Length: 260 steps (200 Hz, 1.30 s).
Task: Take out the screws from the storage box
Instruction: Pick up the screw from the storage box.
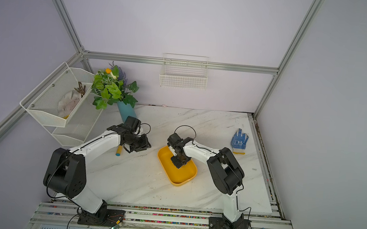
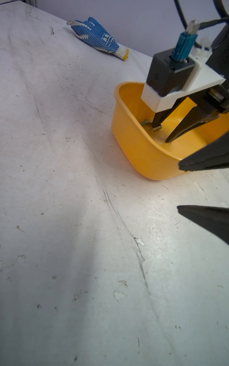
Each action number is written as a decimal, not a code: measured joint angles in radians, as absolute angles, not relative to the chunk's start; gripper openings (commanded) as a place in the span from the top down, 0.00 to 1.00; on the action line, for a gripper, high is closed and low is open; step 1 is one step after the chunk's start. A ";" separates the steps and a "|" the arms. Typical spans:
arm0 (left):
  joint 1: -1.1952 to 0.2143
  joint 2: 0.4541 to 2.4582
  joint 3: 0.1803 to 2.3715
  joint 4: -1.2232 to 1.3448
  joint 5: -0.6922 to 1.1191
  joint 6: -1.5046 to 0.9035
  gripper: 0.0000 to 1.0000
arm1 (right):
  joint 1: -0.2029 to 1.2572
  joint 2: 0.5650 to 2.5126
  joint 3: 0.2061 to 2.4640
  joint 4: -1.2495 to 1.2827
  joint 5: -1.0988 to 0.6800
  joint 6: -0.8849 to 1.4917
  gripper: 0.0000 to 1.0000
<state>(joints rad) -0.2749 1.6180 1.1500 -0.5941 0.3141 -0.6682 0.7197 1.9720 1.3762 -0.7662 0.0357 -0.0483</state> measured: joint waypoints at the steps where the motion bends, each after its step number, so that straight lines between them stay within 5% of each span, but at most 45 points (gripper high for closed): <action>1: -0.275 1.618 1.150 -0.594 0.314 -0.668 0.65 | 0.720 1.972 1.376 -0.767 0.036 -0.048 0.58; 117: -0.275 1.618 1.150 -0.594 0.318 -0.664 0.65 | 0.708 1.972 1.365 -0.786 0.014 -0.046 0.83; 155: -0.275 1.618 1.150 -0.594 0.318 -0.662 0.65 | 0.707 1.963 1.354 -0.770 0.007 -0.038 1.00; 260: -0.274 1.618 1.150 -0.599 0.318 -0.654 0.65 | 0.707 1.954 1.346 -0.760 0.008 -0.030 1.00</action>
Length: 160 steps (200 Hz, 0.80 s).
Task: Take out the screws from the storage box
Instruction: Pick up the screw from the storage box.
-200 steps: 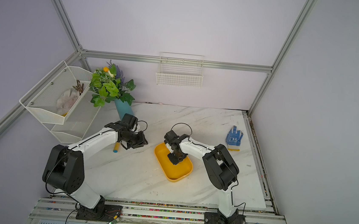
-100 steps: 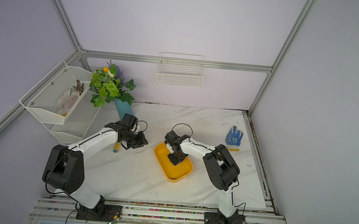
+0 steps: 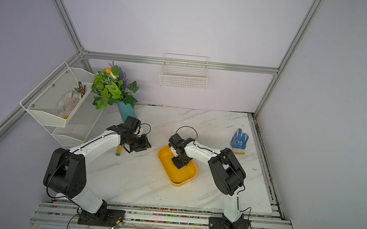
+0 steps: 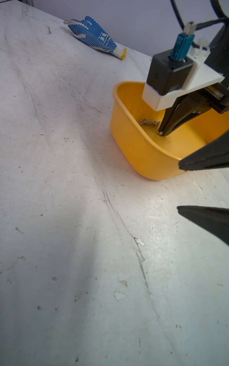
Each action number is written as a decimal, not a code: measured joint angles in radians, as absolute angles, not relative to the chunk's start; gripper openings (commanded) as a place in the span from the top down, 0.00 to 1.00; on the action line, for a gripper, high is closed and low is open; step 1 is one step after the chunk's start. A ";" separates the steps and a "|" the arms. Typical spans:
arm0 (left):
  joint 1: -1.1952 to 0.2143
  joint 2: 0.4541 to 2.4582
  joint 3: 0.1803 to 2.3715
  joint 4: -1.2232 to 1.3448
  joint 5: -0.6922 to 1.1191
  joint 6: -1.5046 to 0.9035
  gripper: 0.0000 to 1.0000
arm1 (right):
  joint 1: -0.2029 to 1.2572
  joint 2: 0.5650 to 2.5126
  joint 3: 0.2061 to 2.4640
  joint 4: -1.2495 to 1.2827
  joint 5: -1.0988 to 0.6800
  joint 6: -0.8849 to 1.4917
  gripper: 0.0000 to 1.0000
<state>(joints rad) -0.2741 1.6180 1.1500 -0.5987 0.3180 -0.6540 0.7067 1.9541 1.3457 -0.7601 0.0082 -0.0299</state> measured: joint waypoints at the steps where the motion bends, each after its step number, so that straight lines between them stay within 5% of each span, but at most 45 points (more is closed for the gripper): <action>1: -0.274 1.618 1.150 -0.599 0.318 -0.654 0.65 | 0.707 1.954 1.346 -0.760 0.008 -0.030 1.00; 89: -0.274 1.618 1.151 -0.606 0.318 -0.654 0.65 | 0.694 1.886 1.383 -0.809 0.001 -0.002 1.00; 160: -0.274 1.618 1.152 -0.617 0.320 -0.650 0.65 | 0.540 1.712 1.498 -0.860 0.037 0.036 1.00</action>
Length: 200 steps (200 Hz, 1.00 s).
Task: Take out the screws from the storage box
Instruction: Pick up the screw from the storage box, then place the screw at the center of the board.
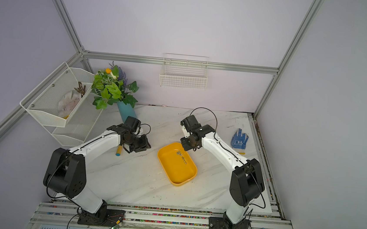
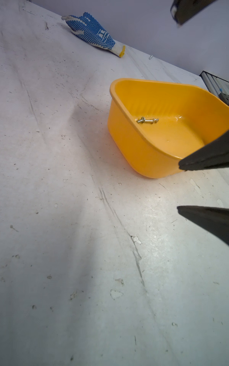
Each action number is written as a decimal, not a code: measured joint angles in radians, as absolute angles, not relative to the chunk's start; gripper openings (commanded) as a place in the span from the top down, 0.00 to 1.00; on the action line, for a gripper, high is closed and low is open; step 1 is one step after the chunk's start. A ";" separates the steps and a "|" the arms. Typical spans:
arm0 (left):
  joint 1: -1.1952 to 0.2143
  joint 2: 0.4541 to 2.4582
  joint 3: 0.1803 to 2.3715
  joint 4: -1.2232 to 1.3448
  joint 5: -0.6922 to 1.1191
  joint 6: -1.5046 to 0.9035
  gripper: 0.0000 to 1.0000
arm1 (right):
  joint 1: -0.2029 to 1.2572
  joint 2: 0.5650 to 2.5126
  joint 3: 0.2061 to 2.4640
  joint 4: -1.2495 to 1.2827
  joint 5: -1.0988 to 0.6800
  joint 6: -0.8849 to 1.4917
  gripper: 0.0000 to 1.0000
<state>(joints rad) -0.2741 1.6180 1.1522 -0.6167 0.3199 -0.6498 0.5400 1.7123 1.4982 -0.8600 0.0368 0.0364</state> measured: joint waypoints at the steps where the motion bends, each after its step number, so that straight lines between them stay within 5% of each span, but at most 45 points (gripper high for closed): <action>1: -0.274 1.618 1.152 -0.617 0.320 -0.649 0.65 | 0.535 1.710 1.499 -0.860 0.038 0.037 1.00; 42: -0.274 1.618 1.152 -0.622 0.324 -0.643 0.65 | 0.414 1.750 1.502 -0.863 0.094 0.047 1.00; 200: -0.274 1.618 1.152 -0.622 0.344 -0.643 0.65 | 0.326 1.930 1.308 -0.823 0.117 0.089 1.00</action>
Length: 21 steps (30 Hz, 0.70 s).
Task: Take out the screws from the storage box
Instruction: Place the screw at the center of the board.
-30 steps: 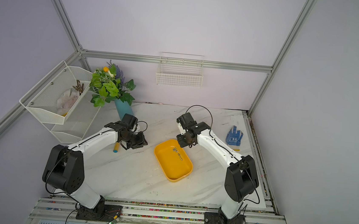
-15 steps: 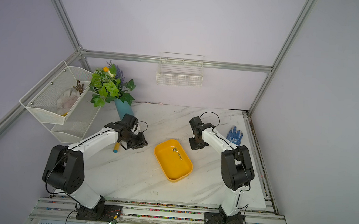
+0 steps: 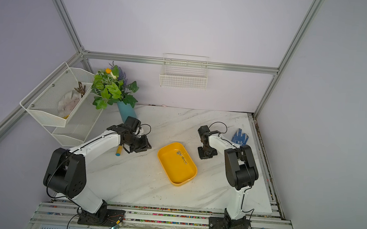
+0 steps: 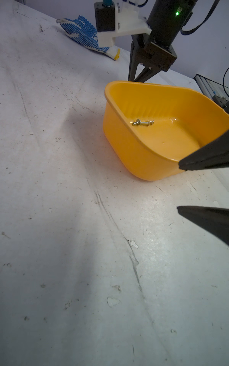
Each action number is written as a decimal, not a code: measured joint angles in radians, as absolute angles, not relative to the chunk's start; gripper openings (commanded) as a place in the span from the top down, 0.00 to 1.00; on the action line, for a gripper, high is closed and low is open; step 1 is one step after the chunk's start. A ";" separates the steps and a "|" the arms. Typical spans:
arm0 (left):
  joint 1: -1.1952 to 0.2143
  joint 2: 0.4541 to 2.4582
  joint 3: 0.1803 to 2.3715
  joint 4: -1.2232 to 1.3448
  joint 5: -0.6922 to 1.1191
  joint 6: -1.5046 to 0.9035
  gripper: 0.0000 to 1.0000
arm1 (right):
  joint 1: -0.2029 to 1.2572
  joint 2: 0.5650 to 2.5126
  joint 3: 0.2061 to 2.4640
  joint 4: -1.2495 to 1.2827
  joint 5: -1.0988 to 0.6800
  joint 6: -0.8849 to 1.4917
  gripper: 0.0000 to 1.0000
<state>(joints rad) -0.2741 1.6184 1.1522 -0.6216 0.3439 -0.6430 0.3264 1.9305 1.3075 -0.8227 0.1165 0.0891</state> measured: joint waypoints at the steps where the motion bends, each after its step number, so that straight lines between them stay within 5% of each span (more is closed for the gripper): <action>1: -0.274 1.618 1.152 -0.622 0.344 -0.643 0.65 | 0.326 1.930 1.308 -0.822 0.115 0.089 1.00; 6: -0.274 1.618 1.152 -0.621 0.344 -0.643 0.64 | 0.324 1.930 1.306 -0.815 0.117 0.089 0.98; 10: -0.274 1.618 1.152 -0.622 0.344 -0.643 0.64 | 0.324 1.930 1.305 -0.814 0.117 0.093 0.89; 13: -0.274 1.618 1.152 -0.622 0.344 -0.643 0.64 | 0.324 1.930 1.303 -0.812 0.119 0.099 0.72; 21: -0.274 1.618 1.152 -0.622 0.344 -0.643 0.64 | 0.322 1.928 1.304 -0.809 0.128 0.104 0.65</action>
